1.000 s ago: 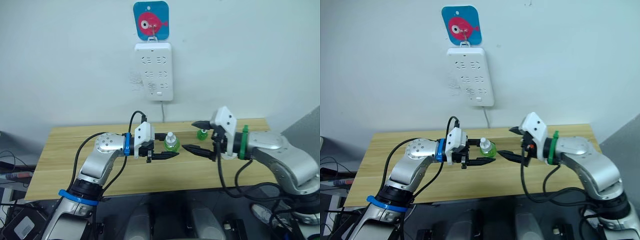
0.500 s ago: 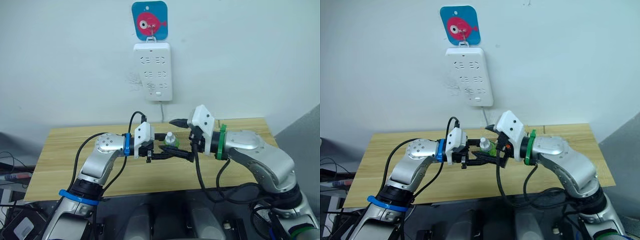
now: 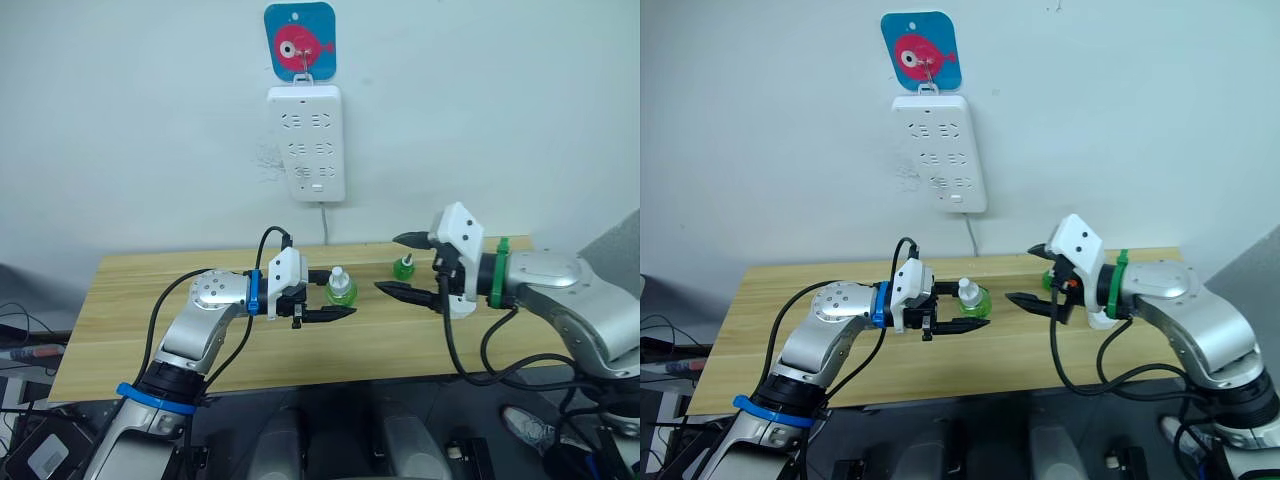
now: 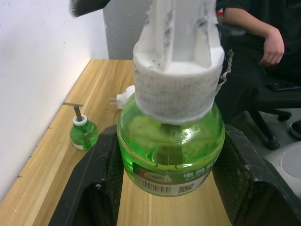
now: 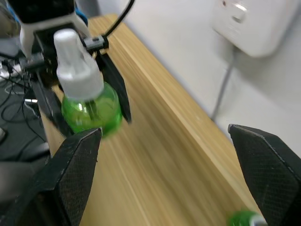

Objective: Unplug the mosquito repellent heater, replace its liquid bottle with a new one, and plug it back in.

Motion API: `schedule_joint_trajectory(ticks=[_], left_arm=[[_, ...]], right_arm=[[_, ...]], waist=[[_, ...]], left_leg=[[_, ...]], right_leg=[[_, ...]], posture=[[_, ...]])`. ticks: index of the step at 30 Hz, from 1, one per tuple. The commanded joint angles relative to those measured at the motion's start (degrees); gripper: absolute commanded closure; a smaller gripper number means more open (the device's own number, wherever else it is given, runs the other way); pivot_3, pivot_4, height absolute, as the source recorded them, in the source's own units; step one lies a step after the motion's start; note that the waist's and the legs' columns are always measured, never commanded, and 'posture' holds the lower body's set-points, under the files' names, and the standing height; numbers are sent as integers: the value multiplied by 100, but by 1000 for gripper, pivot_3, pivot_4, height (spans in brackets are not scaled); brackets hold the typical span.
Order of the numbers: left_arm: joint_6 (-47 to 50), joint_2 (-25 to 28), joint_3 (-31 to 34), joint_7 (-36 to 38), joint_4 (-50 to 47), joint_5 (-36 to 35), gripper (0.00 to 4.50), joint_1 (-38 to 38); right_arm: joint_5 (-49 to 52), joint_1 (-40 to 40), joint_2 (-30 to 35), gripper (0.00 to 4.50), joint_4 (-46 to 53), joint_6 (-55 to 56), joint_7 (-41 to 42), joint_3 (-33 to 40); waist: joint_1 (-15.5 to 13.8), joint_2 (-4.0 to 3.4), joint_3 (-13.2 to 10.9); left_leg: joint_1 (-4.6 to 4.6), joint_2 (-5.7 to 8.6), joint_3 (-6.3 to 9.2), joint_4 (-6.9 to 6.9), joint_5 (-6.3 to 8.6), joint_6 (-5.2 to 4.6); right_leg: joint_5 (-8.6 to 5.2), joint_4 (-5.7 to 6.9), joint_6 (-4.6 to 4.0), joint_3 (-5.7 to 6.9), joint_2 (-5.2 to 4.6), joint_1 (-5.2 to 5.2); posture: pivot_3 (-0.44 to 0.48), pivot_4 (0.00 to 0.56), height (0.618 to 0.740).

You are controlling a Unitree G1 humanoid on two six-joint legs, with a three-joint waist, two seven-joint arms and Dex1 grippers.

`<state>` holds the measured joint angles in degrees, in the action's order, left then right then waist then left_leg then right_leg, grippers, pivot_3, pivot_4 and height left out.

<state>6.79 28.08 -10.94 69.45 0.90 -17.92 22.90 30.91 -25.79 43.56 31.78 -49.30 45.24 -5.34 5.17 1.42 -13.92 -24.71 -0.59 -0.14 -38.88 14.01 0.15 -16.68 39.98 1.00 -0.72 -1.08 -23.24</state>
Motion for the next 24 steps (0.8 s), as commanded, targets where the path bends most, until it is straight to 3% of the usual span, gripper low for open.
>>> schedule_joint_trajectory(ticks=[1,6,10,12,16,22,24], left_arm=[[-138,39,48,75,-99,-52,2232,66],[-190,31,5,138,-48,-16,2232,127],[-204,37,-8,180,-57,-3,2232,141],[-191,43,-4,183,-60,-5,2232,146],[-179,64,0,188,-67,-1,2232,145],[-244,98,-12,162,5,96,2232,149],[-259,107,-15,166,35,120,2232,147]], right_arm=[[585,-3,-56,0,560,-250,141,141],[720,-319,-949,0,618,-531,-620,-153],[498,-392,-1284,0,466,-443,-838,-501],[467,-415,-1372,349,387,-390,-873,-590],[543,-462,-1466,1640,347,-350,-809,-603],[608,-465,-1484,3925,407,-333,-731,-529],[644,-474,-1496,4194,442,-305,-725,-474]], waist=[[14,0,0],[71,-1,1],[81,0,2],[82,-1,2],[91,-1,2],[92,-1,3],[93,-2,3]], left_leg=[[0,-1,0,0,0,0],[0,-3,0,0,0,0],[-1,3,1,-1,0,1],[-3,3,0,-1,0,0],[-3,2,1,-1,0,0],[-3,2,1,-1,0,0],[-2,2,1,-1,0,0]], right_leg=[[0,0,0,0,1,0],[0,3,0,-1,3,0],[0,0,0,-2,-1,0],[0,-2,0,-3,-2,0],[0,-1,0,-3,-2,0],[0,0,0,-2,-1,0],[0,0,0,-2,-1,0]], posture=[[-220,208,740],[-221,203,740],[-216,201,740],[-212,202,740],[-208,202,740],[-207,200,740],[-211,199,740]])
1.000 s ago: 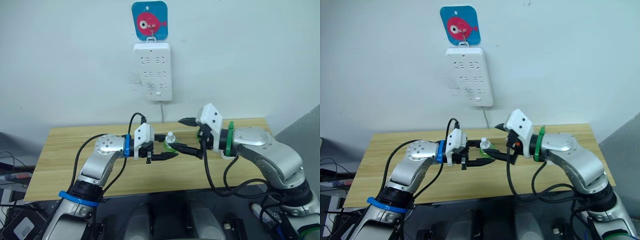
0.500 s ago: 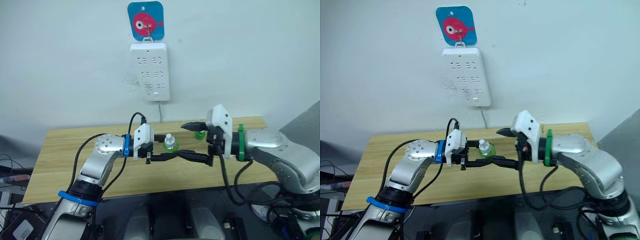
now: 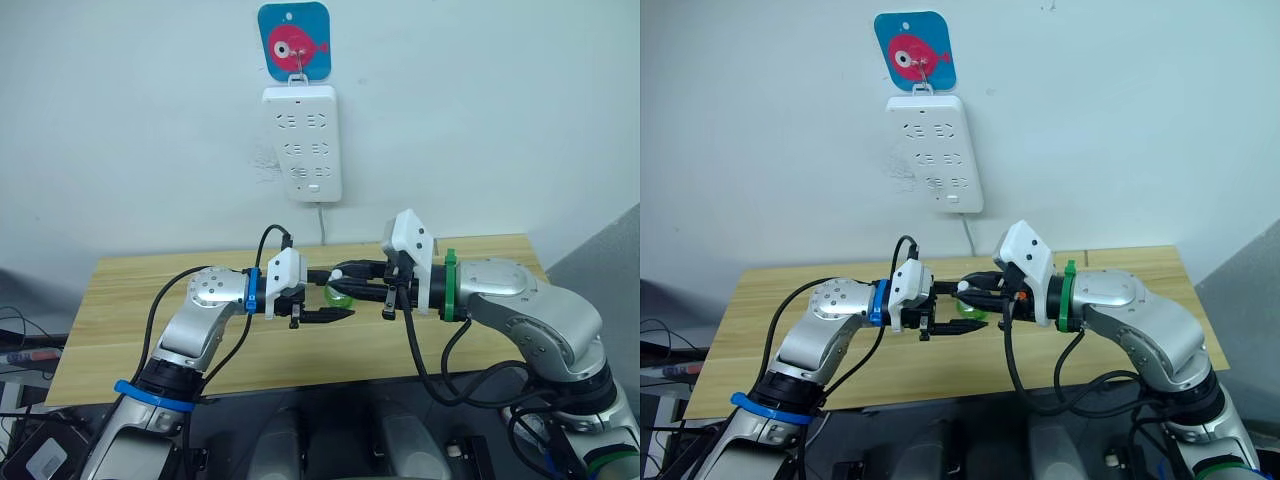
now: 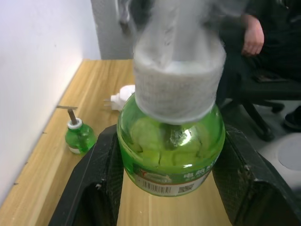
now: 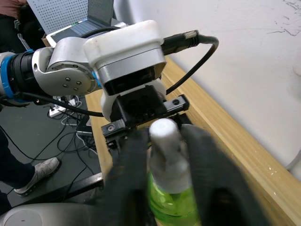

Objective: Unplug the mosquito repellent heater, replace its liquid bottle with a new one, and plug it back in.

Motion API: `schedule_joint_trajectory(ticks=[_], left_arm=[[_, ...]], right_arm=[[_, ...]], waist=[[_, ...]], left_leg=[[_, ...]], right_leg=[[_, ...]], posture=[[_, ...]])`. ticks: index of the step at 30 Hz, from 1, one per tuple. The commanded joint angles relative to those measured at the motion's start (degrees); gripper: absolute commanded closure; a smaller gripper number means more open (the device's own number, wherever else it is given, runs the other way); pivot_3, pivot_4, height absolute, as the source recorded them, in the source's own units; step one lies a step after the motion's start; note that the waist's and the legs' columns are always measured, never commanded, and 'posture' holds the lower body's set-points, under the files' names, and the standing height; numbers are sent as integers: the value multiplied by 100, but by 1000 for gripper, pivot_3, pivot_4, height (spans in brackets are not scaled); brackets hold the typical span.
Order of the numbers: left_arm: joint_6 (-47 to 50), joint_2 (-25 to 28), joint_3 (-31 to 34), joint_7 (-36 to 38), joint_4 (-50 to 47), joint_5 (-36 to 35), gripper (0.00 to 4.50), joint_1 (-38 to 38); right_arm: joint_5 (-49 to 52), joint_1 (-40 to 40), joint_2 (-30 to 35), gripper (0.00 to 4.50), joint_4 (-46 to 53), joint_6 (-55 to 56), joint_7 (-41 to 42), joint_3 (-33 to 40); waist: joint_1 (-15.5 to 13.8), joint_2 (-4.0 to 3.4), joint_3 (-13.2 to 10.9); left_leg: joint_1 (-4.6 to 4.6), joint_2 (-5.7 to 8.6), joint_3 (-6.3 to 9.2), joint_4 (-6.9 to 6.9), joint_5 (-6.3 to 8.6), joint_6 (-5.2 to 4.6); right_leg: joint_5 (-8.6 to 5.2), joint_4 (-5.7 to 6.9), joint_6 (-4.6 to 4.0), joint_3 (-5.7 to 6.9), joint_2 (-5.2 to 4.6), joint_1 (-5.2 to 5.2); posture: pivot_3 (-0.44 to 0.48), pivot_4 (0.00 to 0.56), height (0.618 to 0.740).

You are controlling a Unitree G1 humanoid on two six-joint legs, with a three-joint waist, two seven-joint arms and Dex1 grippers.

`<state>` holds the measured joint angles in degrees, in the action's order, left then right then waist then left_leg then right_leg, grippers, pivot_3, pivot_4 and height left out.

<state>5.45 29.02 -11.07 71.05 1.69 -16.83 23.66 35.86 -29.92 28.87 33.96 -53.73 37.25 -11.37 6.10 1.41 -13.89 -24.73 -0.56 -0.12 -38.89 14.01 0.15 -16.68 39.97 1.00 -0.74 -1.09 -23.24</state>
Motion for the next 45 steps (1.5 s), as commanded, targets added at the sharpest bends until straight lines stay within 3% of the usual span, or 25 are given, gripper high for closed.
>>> schedule_joint_trajectory(ticks=[1,6,10,14,17,21,25,32,39,44,45], left_arm=[[-148,20,-4,3,-20,41,2232,69],[-171,150,-64,-131,213,395,2232,69],[-184,307,-49,-230,433,634,2232,36],[-169,446,21,-336,516,745,2232,-74],[-123,477,23,-356,371,721,2232,-168],[17,502,15,-404,88,686,2232,-319],[167,579,43,-428,-174,647,2232,-474],[369,663,112,-466,-448,595,2232,-602],[407,680,102,-477,-485,558,2232,-628],[428,640,50,-369,-427,478,2232,-490],[467,621,40,-342,-424,444,2232,-442]], right_arm=[[183,-74,-63,4194,239,218,66,231],[711,-20,-135,4194,333,334,-11,979],[345,379,201,4194,372,578,30,910],[-1755,1391,171,4194,-998,2706,-437,4],[-2553,1563,-296,4194,-2309,3979,-925,-186],[-2944,1515,-1050,4194,-3934,4908,-1389,-116],[-3324,1271,-1404,4194,-5191,5485,-1544,-121],[-3378,1093,-1550,4194,-6218,5893,-1510,140],[-3050,1414,-1563,1783,-5544,5809,-1203,430],[-2261,1946,-926,42,-2786,4373,-72,117],[-2045,1971,-740,0,-2243,3994,140,46]], waist=[[0,0,0],[-2,0,0],[-5,0,1],[-1,10,15],[16,10,15],[11,8,14],[-13,5,12],[-125,4,11],[-135,3,11],[-135,-6,5],[-134,-8,4]], left_leg=[[0,0,0,0,0,0],[0,0,0,0,0,0],[0,0,2,1,0,0],[0,-1,2,3,0,-1],[1,1,-14,1,0,0],[5,-3,-13,3,0,1],[5,-3,-14,8,0,1],[8,-3,-12,5,-1,1],[8,-3,-11,5,0,1],[7,-4,-9,5,0,1],[7,-3,-9,4,0,1]], right_leg=[[0,1,0,0,0,-1],[0,0,0,0,0,0],[0,0,0,3,0,0],[0,-1,1,5,0,0],[0,2,1,-10,0,-5],[0,7,1,-8,2,-5],[0,6,0,-9,1,-6],[1,7,0,-8,0,-3],[1,8,0,-8,-1,-1],[1,8,0,-8,-1,-1],[0,8,0,-8,-1,-1]], posture=[[-211,198,740],[-209,199,740],[-211,200,740],[-204,206,740],[-186,210,740],[-156,217,740],[-131,226,740],[-105,232,740],[-119,231,740],[-143,235,740],[-149,235,740]])
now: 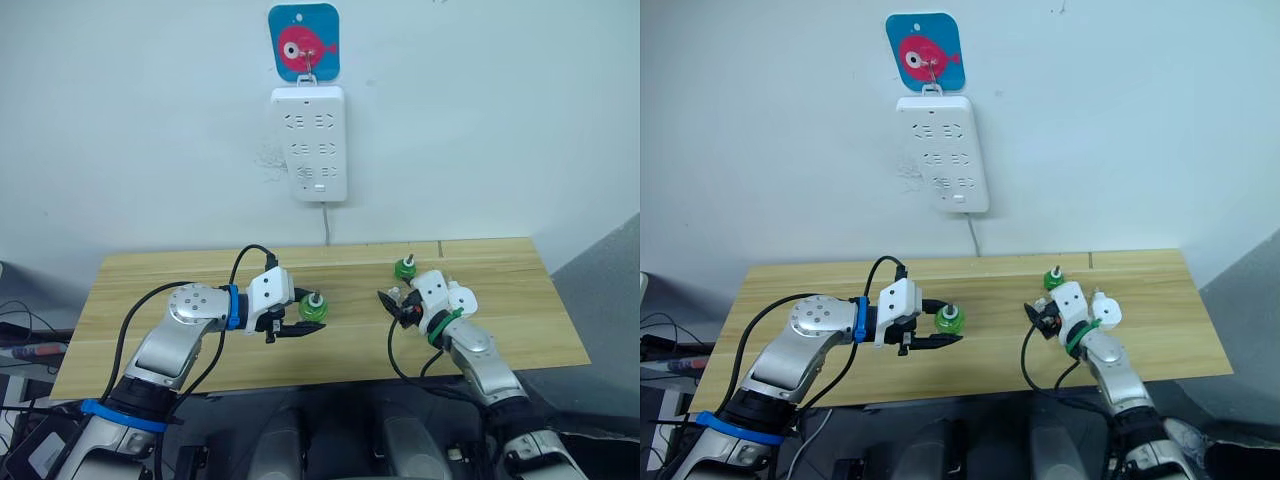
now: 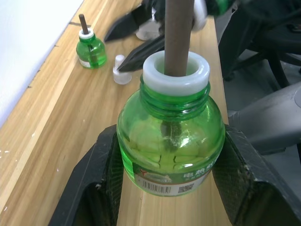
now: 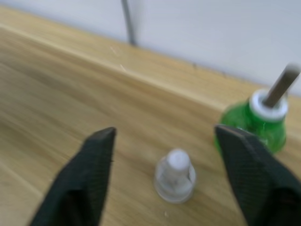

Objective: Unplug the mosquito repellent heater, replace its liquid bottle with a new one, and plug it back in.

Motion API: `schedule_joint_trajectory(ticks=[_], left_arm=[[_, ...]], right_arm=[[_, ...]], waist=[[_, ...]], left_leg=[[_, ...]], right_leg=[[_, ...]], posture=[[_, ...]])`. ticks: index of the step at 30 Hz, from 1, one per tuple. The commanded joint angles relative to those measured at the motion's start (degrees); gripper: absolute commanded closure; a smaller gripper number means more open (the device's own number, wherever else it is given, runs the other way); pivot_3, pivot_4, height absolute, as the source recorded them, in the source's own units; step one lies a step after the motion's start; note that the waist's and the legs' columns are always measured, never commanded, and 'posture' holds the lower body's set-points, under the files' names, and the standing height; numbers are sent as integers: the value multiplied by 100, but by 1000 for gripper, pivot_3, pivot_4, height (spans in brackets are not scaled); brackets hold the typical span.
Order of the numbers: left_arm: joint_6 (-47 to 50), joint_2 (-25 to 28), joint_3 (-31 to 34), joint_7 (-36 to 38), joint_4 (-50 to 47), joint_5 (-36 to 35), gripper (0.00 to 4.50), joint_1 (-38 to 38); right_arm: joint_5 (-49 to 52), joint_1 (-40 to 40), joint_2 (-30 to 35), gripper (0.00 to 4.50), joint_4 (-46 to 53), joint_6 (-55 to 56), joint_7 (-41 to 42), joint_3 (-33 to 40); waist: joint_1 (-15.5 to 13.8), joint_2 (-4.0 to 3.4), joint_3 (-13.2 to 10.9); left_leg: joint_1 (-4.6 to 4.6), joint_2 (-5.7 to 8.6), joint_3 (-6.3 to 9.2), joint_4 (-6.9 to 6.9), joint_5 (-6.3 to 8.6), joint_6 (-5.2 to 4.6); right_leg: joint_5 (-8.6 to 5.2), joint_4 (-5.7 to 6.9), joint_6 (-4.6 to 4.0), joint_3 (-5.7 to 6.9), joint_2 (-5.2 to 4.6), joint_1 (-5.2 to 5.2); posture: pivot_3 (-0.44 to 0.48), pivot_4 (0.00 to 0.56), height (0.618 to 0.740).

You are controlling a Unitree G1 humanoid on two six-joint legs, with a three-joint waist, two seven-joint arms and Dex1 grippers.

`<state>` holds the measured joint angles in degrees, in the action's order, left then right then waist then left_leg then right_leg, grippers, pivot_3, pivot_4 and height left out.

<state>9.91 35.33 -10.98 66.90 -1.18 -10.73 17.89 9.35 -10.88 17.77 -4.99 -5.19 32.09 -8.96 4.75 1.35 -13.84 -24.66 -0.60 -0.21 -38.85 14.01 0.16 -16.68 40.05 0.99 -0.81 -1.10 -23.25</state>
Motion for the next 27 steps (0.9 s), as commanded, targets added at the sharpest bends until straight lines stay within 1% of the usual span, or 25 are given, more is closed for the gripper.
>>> schedule_joint_trajectory(ticks=[1,4,6,10,14,17,18,23,25,26,27], left_arm=[[77,-45,24,84,-138,-211,2232,188],[135,-169,-39,159,-107,-301,2232,372],[102,-270,-103,233,-94,-329,2232,496],[55,-377,-168,353,-64,-376,2232,644],[29,-420,-190,423,-55,-409,2232,713],[40,-450,-184,429,-56,-436,2232,736],[38,-450,-183,432,-59,-443,2232,736],[63,-467,-168,405,-78,-492,2232,712],[101,-480,-144,384,-79,-537,2232,699],[117,-484,-138,373,-80,-554,2232,694],[137,-490,-130,365,-77,-579,2232,694]], right_arm=[[806,55,547,0,2118,-1218,821,-246],[1436,-172,962,0,3086,-2298,1117,-334],[1690,-400,1007,0,3354,-2824,1113,-392],[1721,-799,805,0,3316,-3250,912,-529],[1558,-1022,662,0,3104,-3249,852,-676],[1454,-1053,596,598,2998,-3149,804,-691],[1430,-1050,587,906,2992,-3117,809,-687],[1300,-970,633,2813,3016,-2972,846,-721],[1268,-947,662,3487,3026,-2935,855,-728],[1261,-936,671,3671,3033,-2921,864,-725],[1262,-933,684,3675,3039,-2915,876,-712]], waist=[[1,0,0],[4,1,1],[7,1,1],[19,1,1],[25,1,1],[24,1,1],[24,1,1],[26,1,1],[25,1,1],[25,1,1],[25,1,1]], left_leg=[[0,0,0,0,0,0],[0,-1,8,-2,0,0],[1,0,10,-3,0,0],[0,2,8,-3,0,0],[-1,2,8,-2,0,0],[-1,3,6,-3,0,0],[-1,3,6,-3,0,-1],[0,2,7,-3,0,-1],[-1,2,8,-3,0,0],[-1,3,8,-3,0,0],[-1,3,6,-3,0,0]], right_leg=[[0,1,0,0,0,0],[0,0,0,8,2,4],[0,-1,0,9,3,5],[0,-4,0,8,3,4],[0,-5,0,8,3,3],[0,-5,0,6,2,3],[0,-5,1,6,2,3],[0,-5,1,7,3,3],[0,-5,1,7,3,3],[0,-5,1,7,3,3],[0,-5,1,5,2,3]], posture=[[-157,234,740],[-173,231,740],[-182,228,740],[-192,225,740],[-197,220,740],[-193,219,740],[-191,218,740],[-189,215,740],[-190,213,740],[-193,211,740],[-194,210,740]])
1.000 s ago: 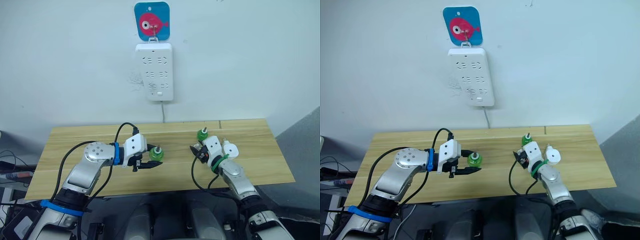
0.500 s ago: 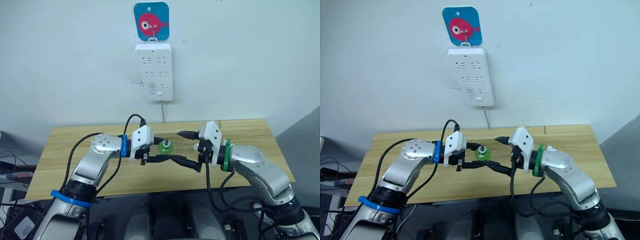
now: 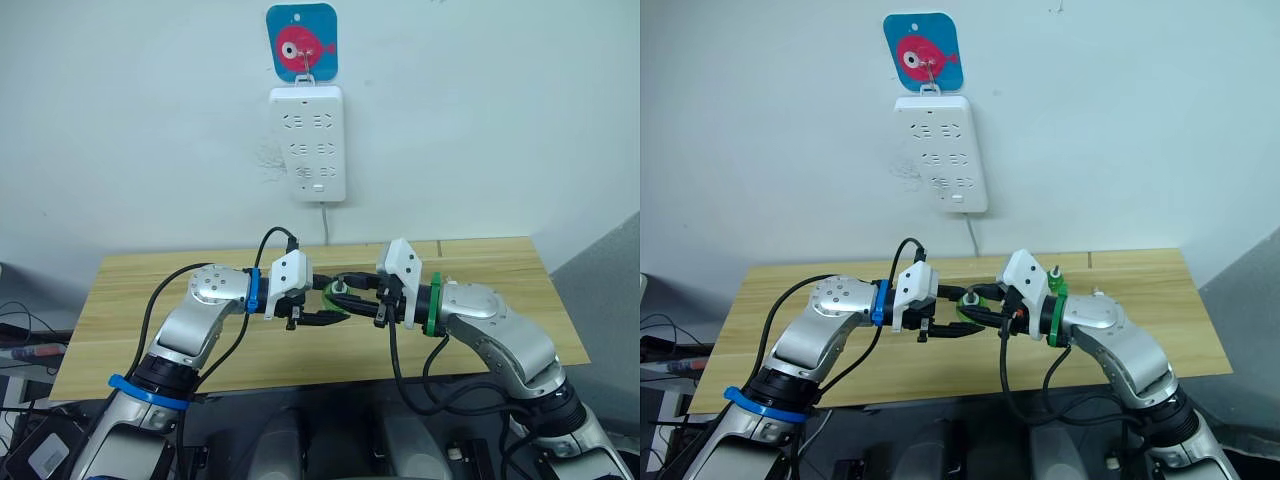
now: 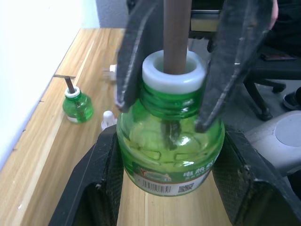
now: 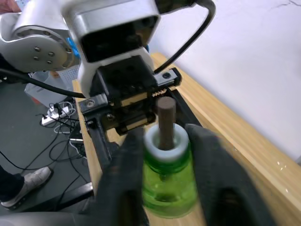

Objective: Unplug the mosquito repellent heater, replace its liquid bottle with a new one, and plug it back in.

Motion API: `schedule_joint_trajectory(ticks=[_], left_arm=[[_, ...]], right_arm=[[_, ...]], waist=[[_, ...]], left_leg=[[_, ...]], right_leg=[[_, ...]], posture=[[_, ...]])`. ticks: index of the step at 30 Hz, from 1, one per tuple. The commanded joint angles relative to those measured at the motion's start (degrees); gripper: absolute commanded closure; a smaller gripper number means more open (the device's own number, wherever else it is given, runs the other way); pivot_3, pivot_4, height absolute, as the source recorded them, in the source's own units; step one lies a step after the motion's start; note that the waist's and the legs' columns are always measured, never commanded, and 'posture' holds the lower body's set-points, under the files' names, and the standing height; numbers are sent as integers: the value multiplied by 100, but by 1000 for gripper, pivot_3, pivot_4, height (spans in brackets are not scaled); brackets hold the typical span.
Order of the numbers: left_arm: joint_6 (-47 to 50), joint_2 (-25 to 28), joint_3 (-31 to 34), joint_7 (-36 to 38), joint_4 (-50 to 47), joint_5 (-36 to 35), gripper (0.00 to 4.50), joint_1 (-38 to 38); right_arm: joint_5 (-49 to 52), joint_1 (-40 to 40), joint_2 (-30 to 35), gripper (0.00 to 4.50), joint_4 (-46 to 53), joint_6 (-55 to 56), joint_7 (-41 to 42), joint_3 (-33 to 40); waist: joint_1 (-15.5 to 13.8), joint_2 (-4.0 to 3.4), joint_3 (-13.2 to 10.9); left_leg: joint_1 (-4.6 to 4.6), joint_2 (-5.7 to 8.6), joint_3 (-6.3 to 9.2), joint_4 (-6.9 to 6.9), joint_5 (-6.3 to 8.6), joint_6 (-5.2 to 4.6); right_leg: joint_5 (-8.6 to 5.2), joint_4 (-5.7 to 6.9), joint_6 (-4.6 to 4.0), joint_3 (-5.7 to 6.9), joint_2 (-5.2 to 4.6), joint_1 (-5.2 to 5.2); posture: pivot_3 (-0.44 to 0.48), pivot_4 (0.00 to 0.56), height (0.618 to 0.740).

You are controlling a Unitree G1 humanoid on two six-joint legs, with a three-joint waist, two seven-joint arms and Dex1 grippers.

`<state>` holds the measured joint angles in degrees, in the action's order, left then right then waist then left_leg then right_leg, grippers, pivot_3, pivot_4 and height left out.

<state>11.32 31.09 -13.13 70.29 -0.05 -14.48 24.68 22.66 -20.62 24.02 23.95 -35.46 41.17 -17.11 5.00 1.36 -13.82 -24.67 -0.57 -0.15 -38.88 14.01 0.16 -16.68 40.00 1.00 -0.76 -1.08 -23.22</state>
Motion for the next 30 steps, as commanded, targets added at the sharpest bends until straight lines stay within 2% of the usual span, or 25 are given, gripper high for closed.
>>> schedule_joint_trajectory(ticks=[1,8,11,15,17,22,26,30], left_arm=[[31,-84,104,4,-189,-245,2232,16],[378,-139,325,29,-201,-691,2232,40],[300,-107,397,-57,-26,-627,1255,22],[1005,-251,672,-384,-23,-1042,48,-20],[1724,-423,913,-691,-220,-1549,0,-9],[3934,-1071,1735,-1966,-813,-3412,0,213],[4664,-1416,2164,-2716,-945,-4257,0,309],[4974,-1829,2554,-3486,-835,-4989,0,523]], right_arm=[[-61,41,71,3675,152,120,-16,118],[427,7,29,3675,367,-125,-52,553],[817,-35,25,3675,501,-388,-138,929],[1678,-84,-242,3675,561,-1038,-631,1698],[2207,-80,-459,3675,565,-1381,-998,2089],[4038,21,-1390,3675,443,-1911,-2502,3004],[5112,92,-1835,3675,379,-1836,-3474,3217],[5694,133,-2101,3675,375,-1603,-4104,3102]], waist=[[0,0,0],[2,0,1],[2,0,3],[6,0,4],[8,0,5],[11,1,7],[30,-3,17],[45,-3,18]], left_leg=[[0,0,0,0,0,0],[0,-1,1,0,0,0],[0,-1,1,0,0,0],[0,-1,0,-1,0,0],[0,-2,2,0,0,0],[-5,-2,5,-3,0,1],[-5,-2,4,-3,-1,1],[-5,-1,2,-3,-1,1]], right_leg=[[0,0,0,0,0,0],[0,0,0,1,0,0],[0,0,0,1,0,0],[0,1,0,1,0,0],[0,2,0,2,0,0],[0,4,0,4,-2,0],[1,6,0,3,-2,0],[1,7,1,1,-1,0]], posture=[[-195,208,740],[-201,201,740],[-207,198,740],[-212,194,740],[-216,190,740],[-212,186,740],[-210,185,740],[-206,185,740]])
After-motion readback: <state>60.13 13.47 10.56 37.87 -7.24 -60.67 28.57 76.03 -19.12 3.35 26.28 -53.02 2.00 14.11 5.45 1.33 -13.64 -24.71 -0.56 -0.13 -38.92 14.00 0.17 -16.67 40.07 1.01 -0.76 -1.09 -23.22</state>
